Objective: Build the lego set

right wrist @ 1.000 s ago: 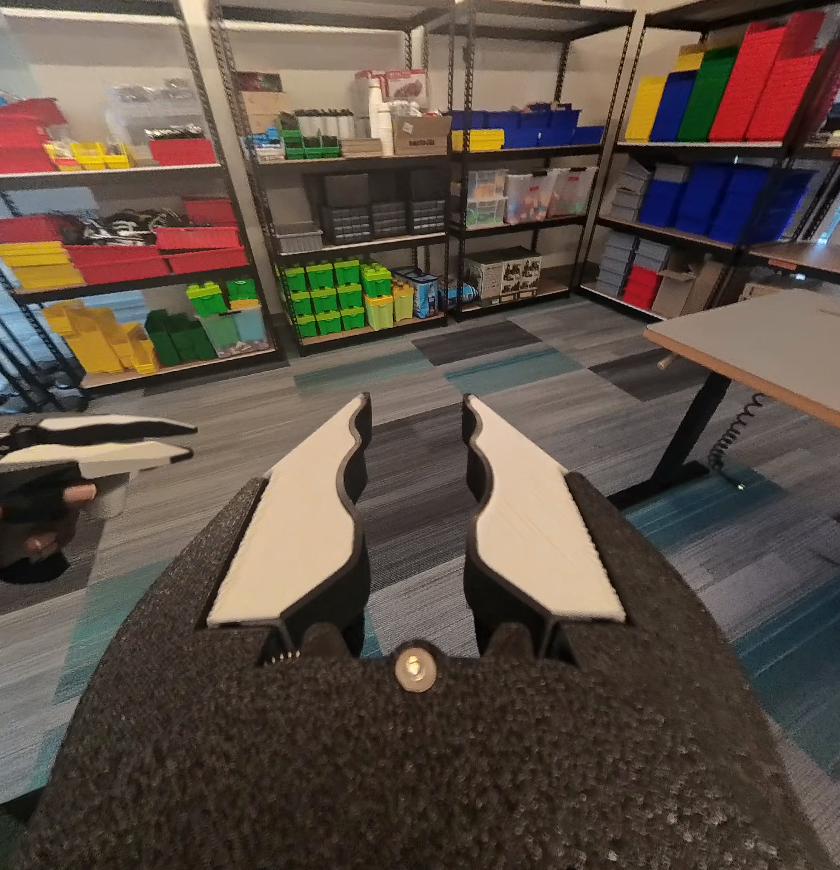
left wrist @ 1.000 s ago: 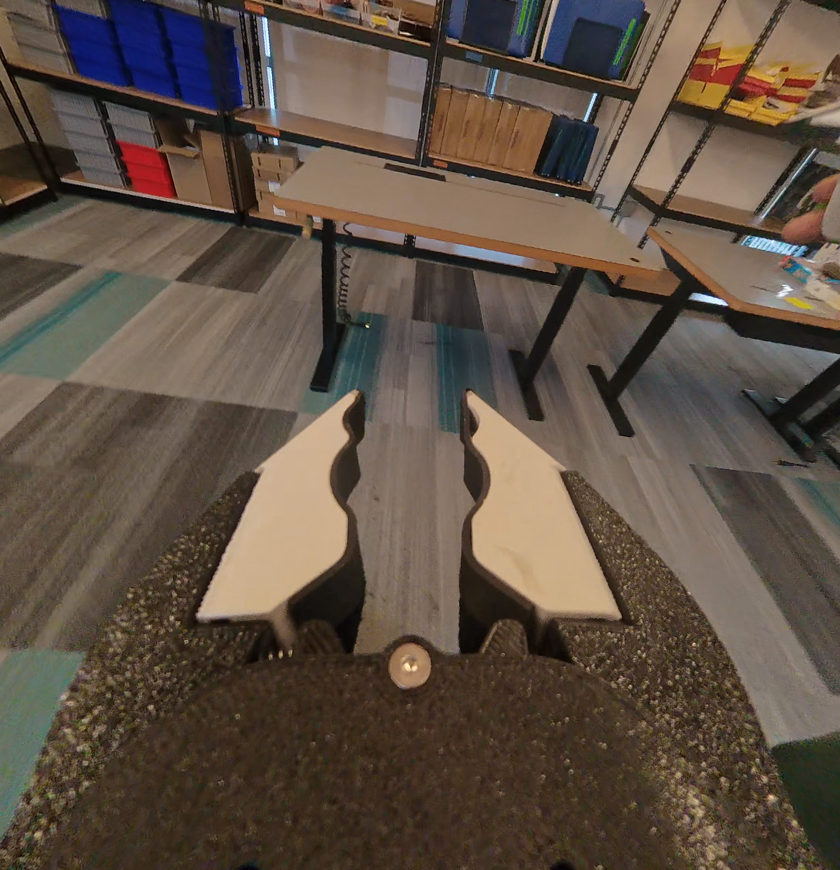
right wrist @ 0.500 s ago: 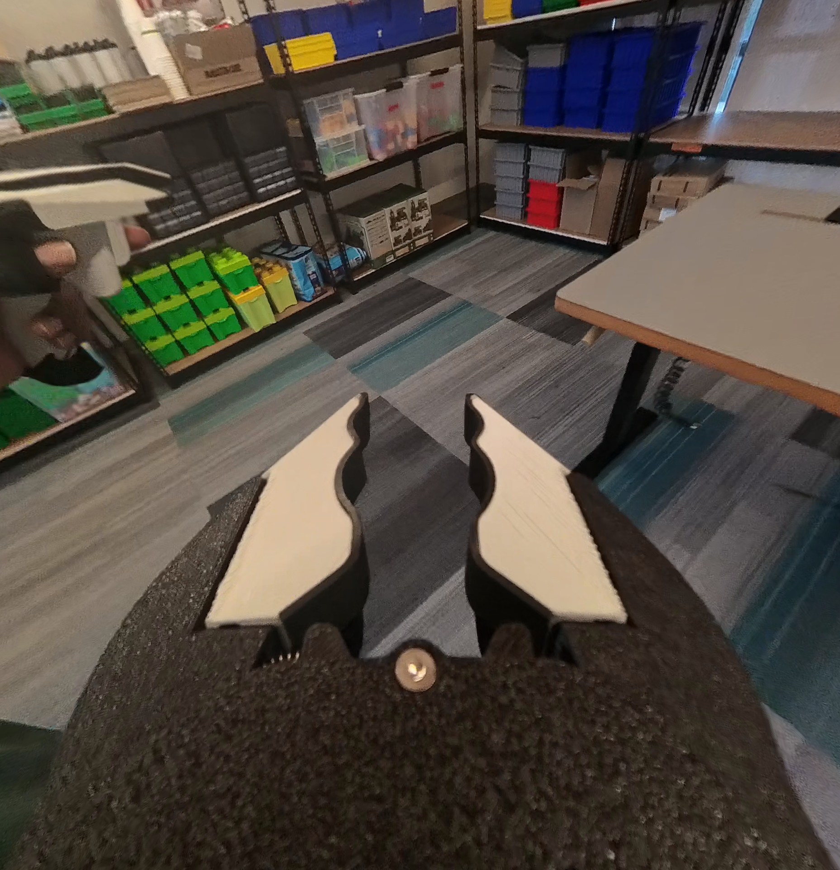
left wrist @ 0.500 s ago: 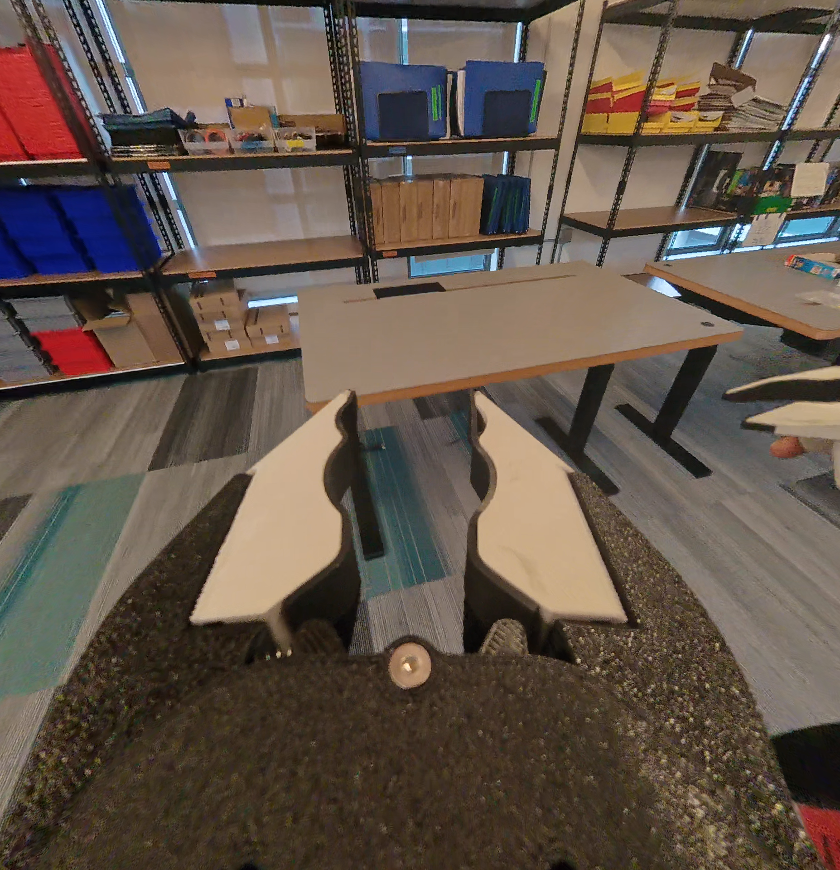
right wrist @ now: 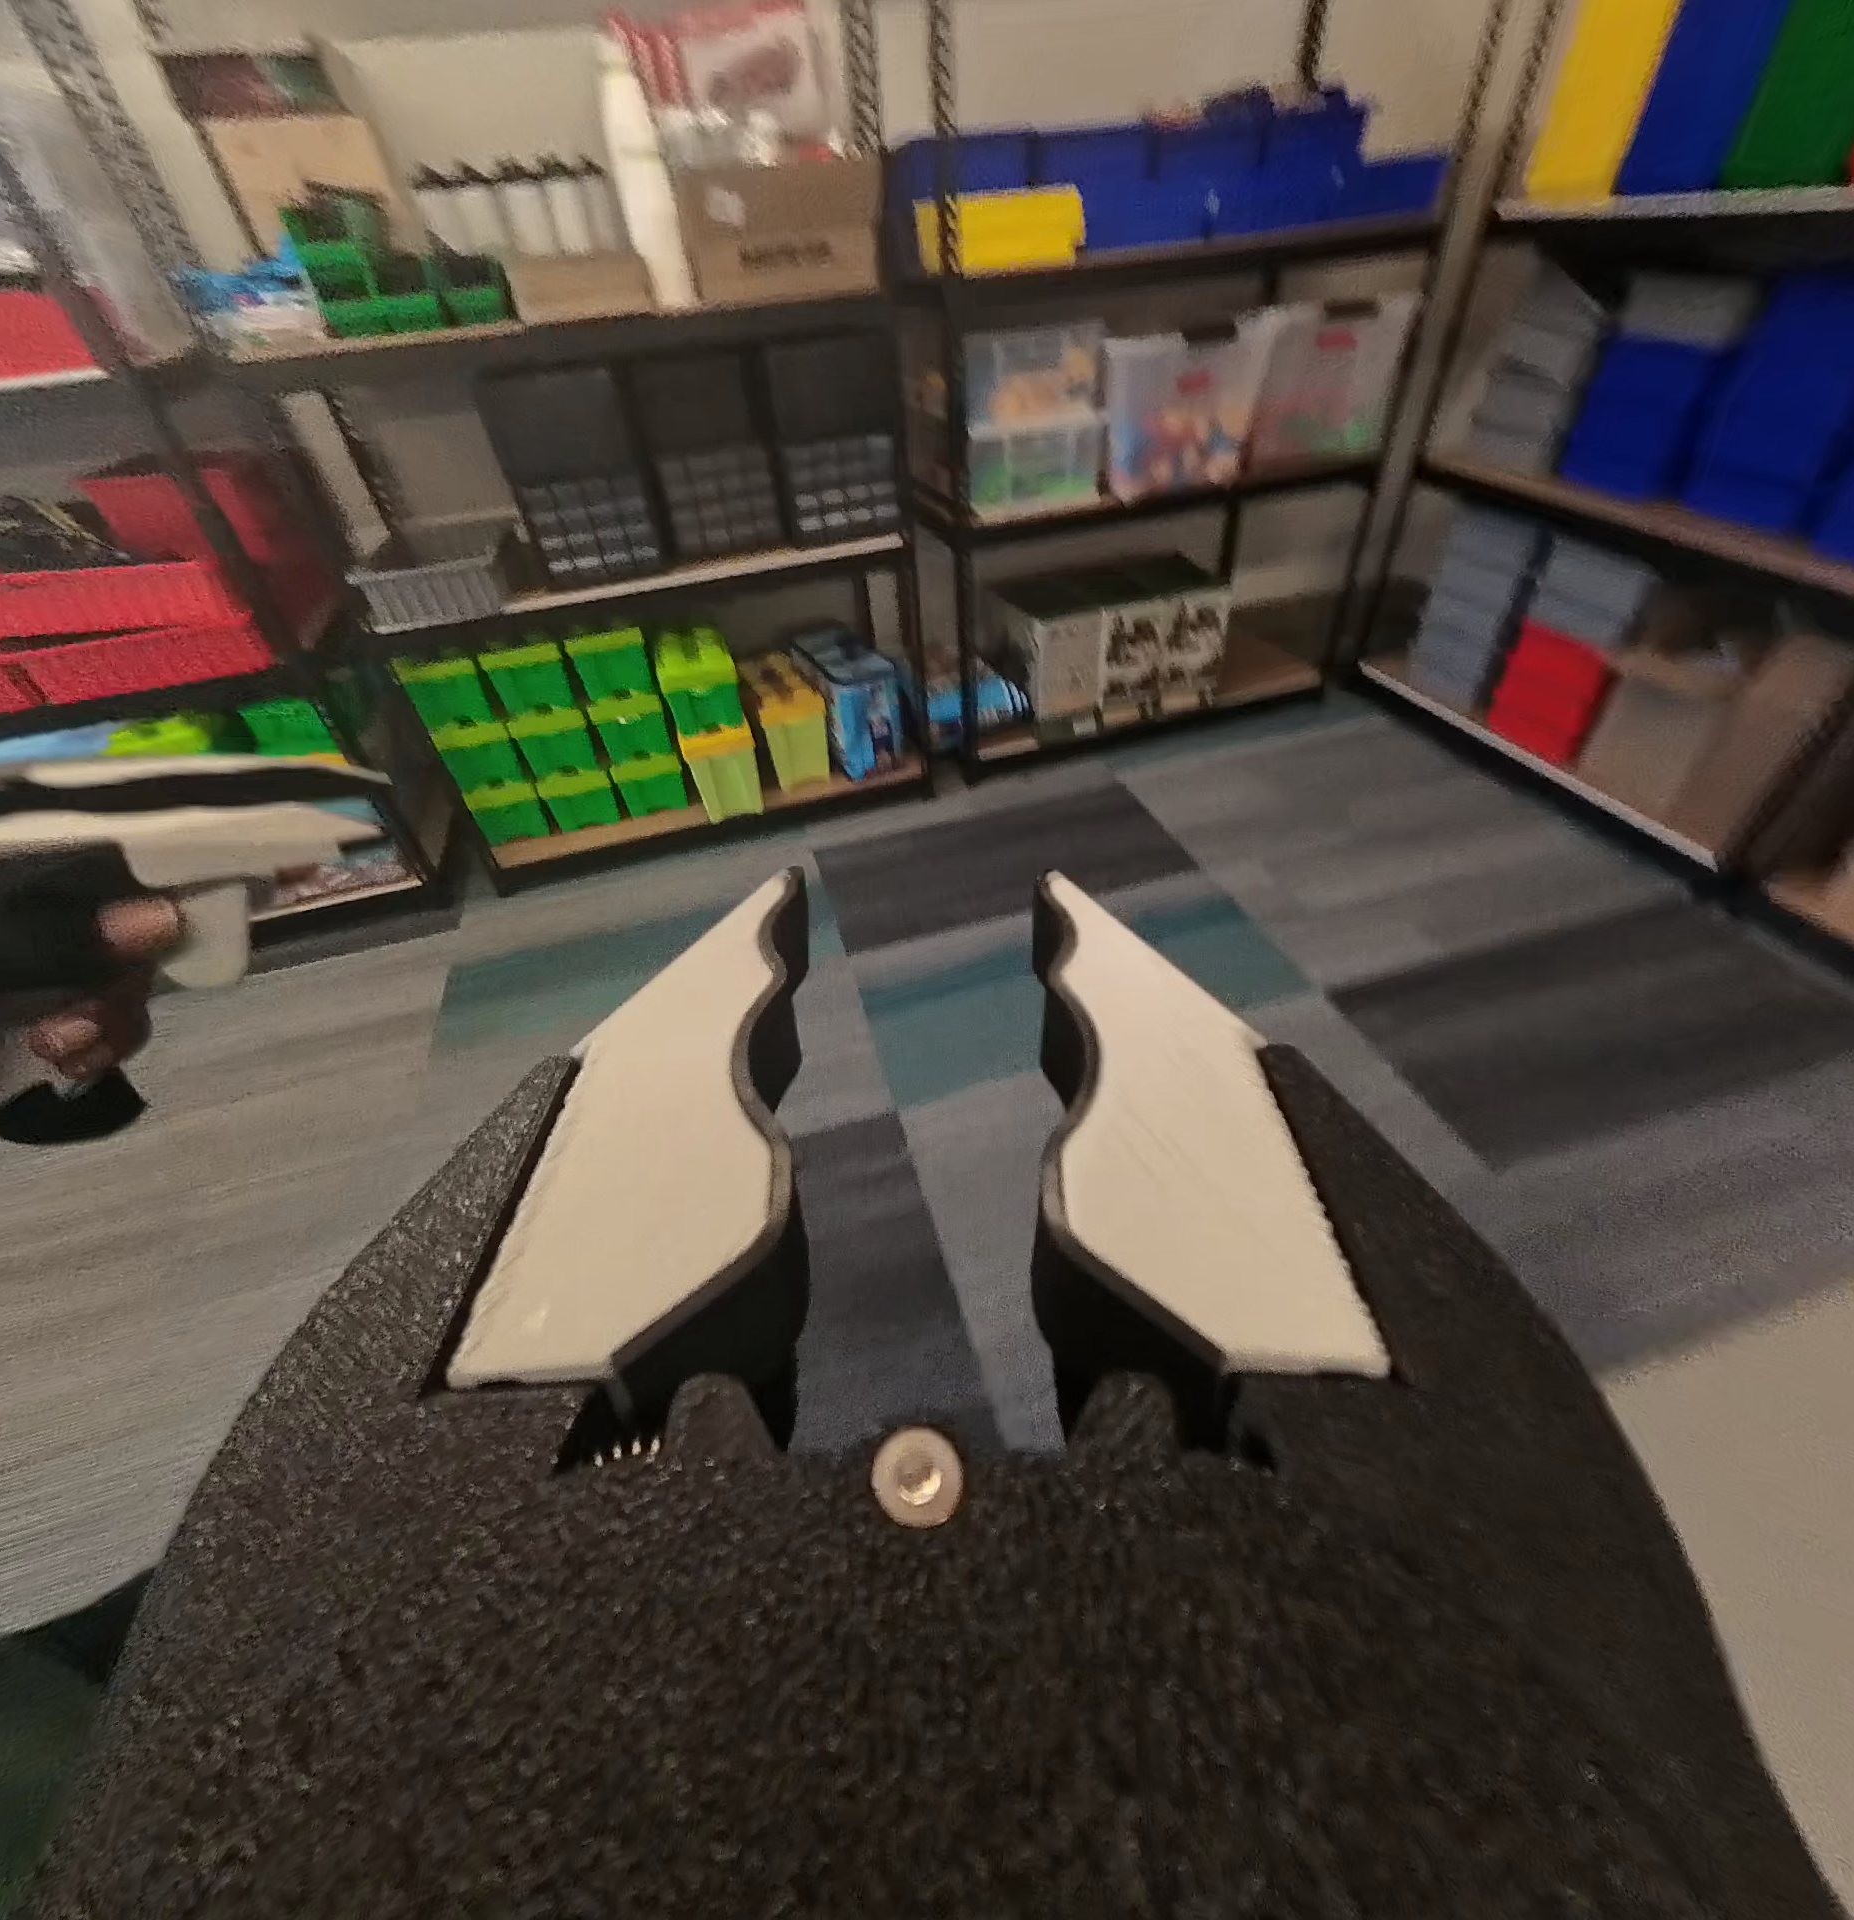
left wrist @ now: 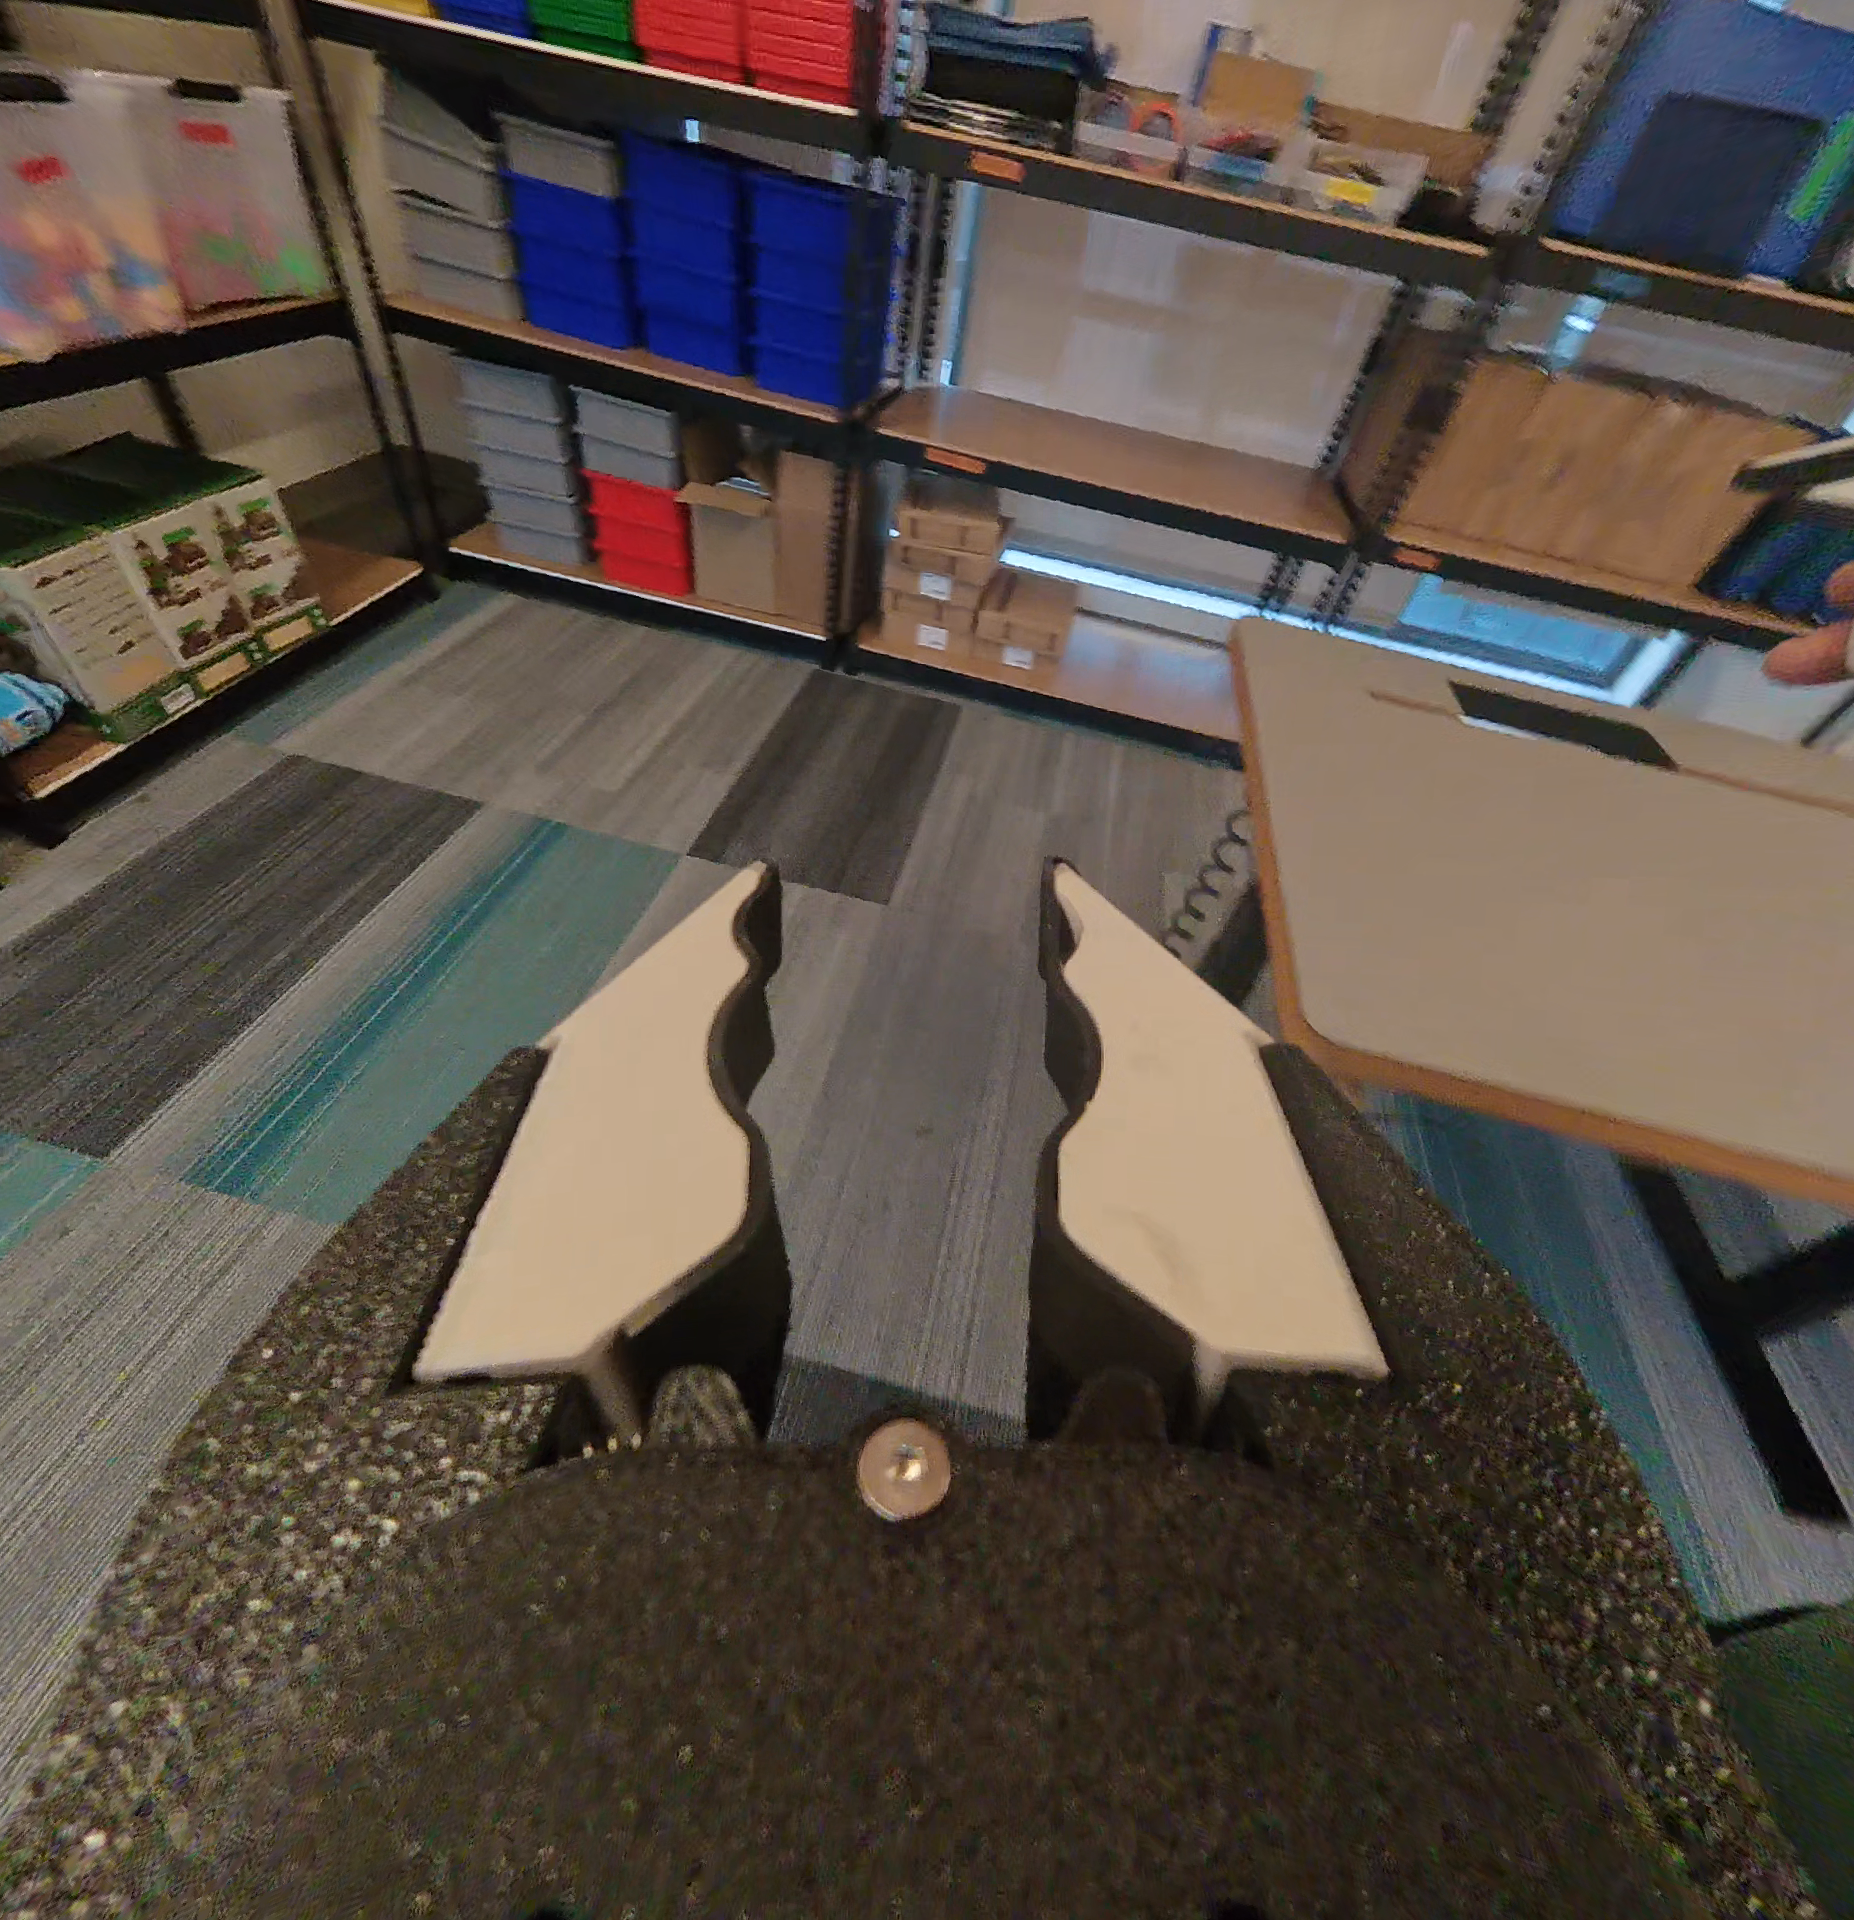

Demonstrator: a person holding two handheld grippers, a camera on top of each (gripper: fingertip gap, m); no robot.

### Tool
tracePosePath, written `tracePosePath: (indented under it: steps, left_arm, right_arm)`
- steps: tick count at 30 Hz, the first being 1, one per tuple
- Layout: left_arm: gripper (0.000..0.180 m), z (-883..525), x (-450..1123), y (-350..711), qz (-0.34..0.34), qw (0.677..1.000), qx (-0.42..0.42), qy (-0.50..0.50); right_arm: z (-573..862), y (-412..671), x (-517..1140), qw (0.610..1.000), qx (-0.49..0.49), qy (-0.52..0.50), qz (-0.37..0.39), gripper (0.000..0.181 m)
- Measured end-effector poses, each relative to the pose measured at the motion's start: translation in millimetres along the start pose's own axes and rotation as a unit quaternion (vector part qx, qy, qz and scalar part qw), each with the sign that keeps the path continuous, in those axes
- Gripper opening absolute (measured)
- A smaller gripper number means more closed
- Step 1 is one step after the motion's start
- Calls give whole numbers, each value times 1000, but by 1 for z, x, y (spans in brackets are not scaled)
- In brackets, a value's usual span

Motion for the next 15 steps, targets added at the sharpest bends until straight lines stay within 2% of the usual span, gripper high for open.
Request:
tracePosePath:
  steps: [5,9,12,15]
  left_arm:
    - [49,-95,133,12,-1,1000,-13,24]
    - [49,-155,269,21,-18,1000,-1,1]
    - [50,-190,380,72,-11,998,-2,-58]
    - [51,-212,484,147,-3,990,57,-127]
  right_arm:
    - [67,45,155,999,-37,30,22,40]
    - [138,10,268,999,23,0,-22,41]
    - [192,12,333,996,63,-40,-42,43]
    - [254,41,380,994,54,-92,-36,42]
Point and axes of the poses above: each gripper's, where its closed fingertips meet, x out along the fingers, y out of its top, z = x × y across the jaws, the point moved 2 cm from there along -x, back along the fingers, and after that the axes turned 1 degree about x, right-handed, at the moved point
